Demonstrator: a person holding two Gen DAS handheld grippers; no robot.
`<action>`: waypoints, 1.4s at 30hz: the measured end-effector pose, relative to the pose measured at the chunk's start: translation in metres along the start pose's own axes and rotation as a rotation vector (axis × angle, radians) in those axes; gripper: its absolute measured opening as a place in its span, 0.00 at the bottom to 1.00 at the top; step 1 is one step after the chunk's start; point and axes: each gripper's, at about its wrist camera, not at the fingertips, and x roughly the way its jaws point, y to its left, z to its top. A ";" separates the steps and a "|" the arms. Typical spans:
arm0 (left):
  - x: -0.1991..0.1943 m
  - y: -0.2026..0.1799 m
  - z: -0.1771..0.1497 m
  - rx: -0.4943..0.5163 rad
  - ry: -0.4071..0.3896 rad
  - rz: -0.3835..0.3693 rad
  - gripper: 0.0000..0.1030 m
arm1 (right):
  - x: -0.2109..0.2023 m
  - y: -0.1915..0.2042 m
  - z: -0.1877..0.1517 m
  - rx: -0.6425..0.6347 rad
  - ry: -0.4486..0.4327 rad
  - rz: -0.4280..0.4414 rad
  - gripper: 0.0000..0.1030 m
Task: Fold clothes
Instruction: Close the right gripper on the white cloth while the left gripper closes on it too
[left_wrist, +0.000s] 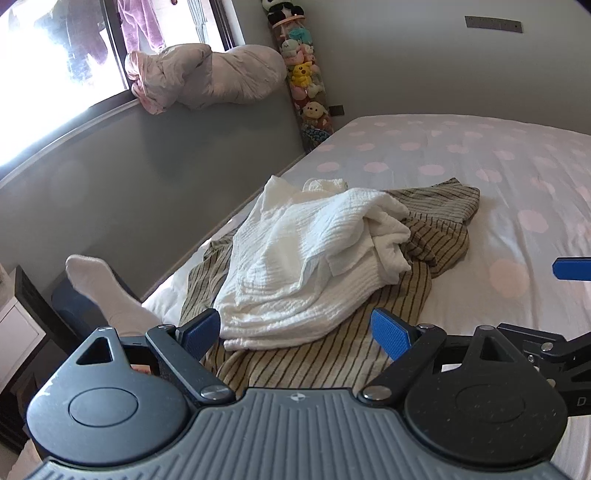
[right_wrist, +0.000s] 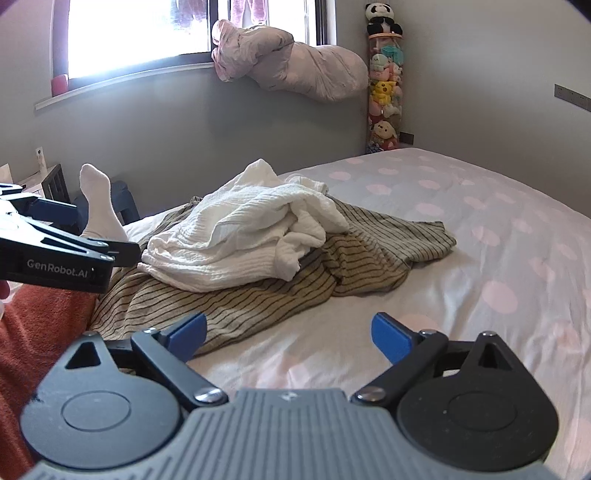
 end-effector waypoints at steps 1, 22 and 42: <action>0.008 0.000 0.005 0.008 -0.006 -0.004 0.87 | 0.010 -0.002 0.005 -0.008 -0.001 0.004 0.86; 0.165 0.026 0.042 -0.040 0.056 -0.196 0.44 | 0.193 -0.009 0.043 -0.040 0.053 0.060 0.21; 0.051 0.006 0.112 0.084 -0.012 -0.230 0.25 | 0.025 -0.086 0.084 0.020 -0.089 -0.116 0.06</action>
